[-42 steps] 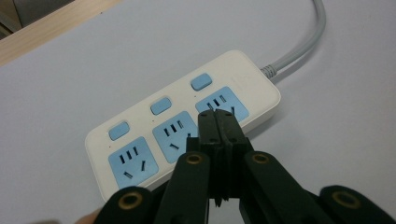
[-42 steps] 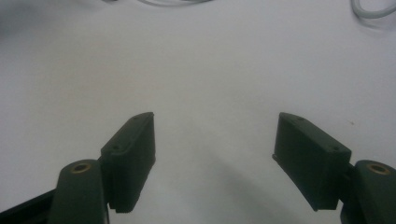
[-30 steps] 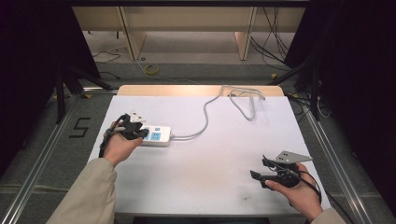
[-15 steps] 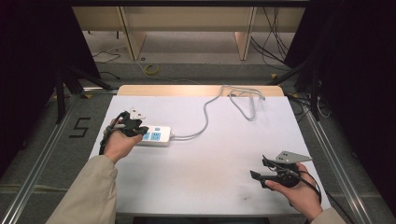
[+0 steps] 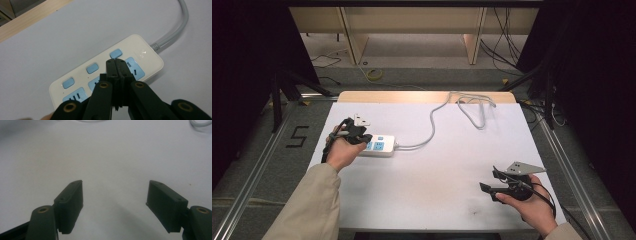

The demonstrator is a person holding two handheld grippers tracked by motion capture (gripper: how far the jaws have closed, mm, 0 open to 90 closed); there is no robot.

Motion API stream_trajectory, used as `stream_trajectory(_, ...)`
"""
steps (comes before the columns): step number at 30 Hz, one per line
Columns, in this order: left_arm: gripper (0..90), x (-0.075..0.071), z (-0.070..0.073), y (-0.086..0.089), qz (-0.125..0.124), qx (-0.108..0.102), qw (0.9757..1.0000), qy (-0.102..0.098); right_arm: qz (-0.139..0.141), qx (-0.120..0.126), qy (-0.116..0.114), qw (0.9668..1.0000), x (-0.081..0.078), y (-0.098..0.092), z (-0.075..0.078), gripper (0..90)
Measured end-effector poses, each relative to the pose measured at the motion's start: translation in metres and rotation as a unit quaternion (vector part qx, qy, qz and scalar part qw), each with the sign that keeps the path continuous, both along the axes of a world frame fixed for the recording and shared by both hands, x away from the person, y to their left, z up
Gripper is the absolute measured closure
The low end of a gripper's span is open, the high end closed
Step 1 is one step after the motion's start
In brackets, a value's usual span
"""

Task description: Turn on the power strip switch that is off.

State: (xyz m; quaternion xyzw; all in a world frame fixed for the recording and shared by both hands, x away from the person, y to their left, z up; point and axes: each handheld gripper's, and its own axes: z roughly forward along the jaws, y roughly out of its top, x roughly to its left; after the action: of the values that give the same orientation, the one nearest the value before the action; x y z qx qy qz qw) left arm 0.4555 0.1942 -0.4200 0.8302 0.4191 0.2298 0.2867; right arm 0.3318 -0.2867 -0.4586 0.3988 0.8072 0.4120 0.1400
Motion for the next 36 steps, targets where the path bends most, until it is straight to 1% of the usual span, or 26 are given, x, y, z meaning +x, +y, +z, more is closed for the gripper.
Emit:
stream_trajectory(8,89.9,0.003,-0.001,-0.004,-0.004,0.007,1.0000,-0.002,0.003,-0.003,0.000,1.0000,-0.001,0.000,0.000,29.5)
stream_trajectory(15,89.9,0.006,-0.001,-0.007,-0.007,0.006,1.0000,-0.002,0.003,-0.003,-0.002,1.0000,-0.001,0.000,0.000,29.4)
stream_trajectory(22,89.9,0.009,-0.002,-0.010,-0.010,0.010,0.9999,-0.002,0.003,-0.003,-0.001,1.0000,-0.001,0.001,0.000,29.3)
stream_trajectory(25,89.9,0.010,-0.004,-0.012,-0.009,0.012,0.9999,-0.006,0.003,-0.005,0.002,1.0000,-0.001,0.001,0.000,29.4)
stream_trajectory(28,89.8,0.012,-0.005,-0.013,-0.012,0.013,0.9998,-0.002,0.001,-0.006,0.000,1.0000,-0.001,0.000,0.000,29.5)
stream_trajectory(36,89.9,0.015,-0.007,-0.014,-0.015,0.014,0.9998,0.000,0.001,-0.006,0.000,1.0000,-0.001,0.000,0.000,29.5)
